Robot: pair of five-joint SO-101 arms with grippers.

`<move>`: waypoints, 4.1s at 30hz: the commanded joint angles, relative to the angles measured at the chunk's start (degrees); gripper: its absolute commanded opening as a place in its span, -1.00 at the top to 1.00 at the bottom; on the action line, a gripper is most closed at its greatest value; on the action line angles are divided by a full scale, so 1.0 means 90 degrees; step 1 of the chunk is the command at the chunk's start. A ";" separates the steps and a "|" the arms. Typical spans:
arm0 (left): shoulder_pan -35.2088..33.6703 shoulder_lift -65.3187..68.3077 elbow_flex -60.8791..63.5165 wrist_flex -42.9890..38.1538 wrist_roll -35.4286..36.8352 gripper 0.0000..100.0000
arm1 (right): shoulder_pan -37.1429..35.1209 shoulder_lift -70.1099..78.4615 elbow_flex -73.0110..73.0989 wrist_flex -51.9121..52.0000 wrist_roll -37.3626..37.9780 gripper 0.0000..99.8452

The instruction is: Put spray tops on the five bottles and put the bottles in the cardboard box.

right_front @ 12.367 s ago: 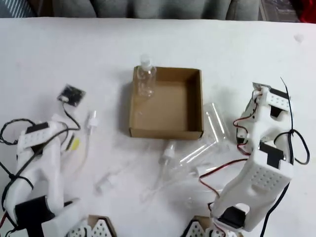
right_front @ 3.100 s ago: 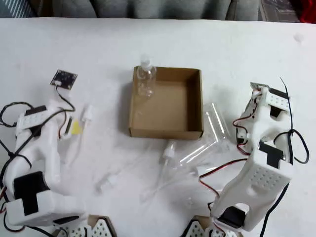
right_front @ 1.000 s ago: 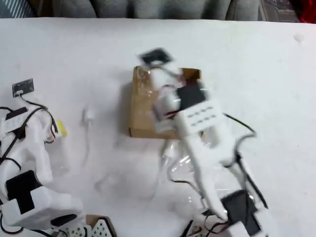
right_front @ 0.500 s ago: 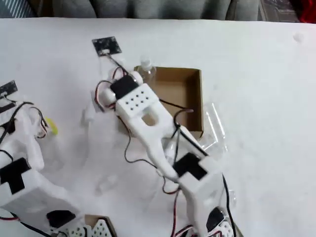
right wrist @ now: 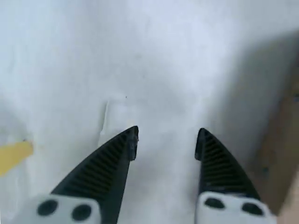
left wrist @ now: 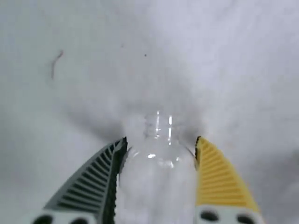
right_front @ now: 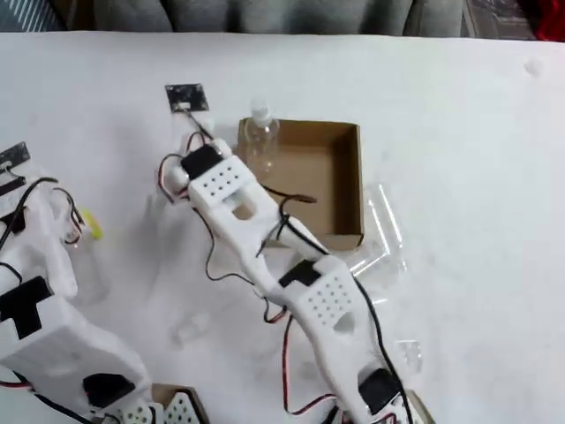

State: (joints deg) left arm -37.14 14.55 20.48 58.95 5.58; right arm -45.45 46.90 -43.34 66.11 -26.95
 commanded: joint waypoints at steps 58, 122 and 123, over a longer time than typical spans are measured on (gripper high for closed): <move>0.0093 -0.1158 -0.0293 0.0410 -0.0264 0.96 | 0.0239 -0.1880 -0.3429 0.3678 0.2784 0.97; 0.4479 -1.3299 0.7590 -0.6125 -0.0225 0.96 | 0.0581 -0.9421 0.4904 -0.7487 0.2813 0.97; 0.4469 -1.3348 0.7639 -0.6125 -0.0244 0.96 | 0.0493 -0.9294 0.4689 -0.7233 0.2813 0.97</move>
State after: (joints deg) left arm 2.15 -100.18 88.26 5.93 3.47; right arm -37.63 -42.07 9.93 -2.81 -2.24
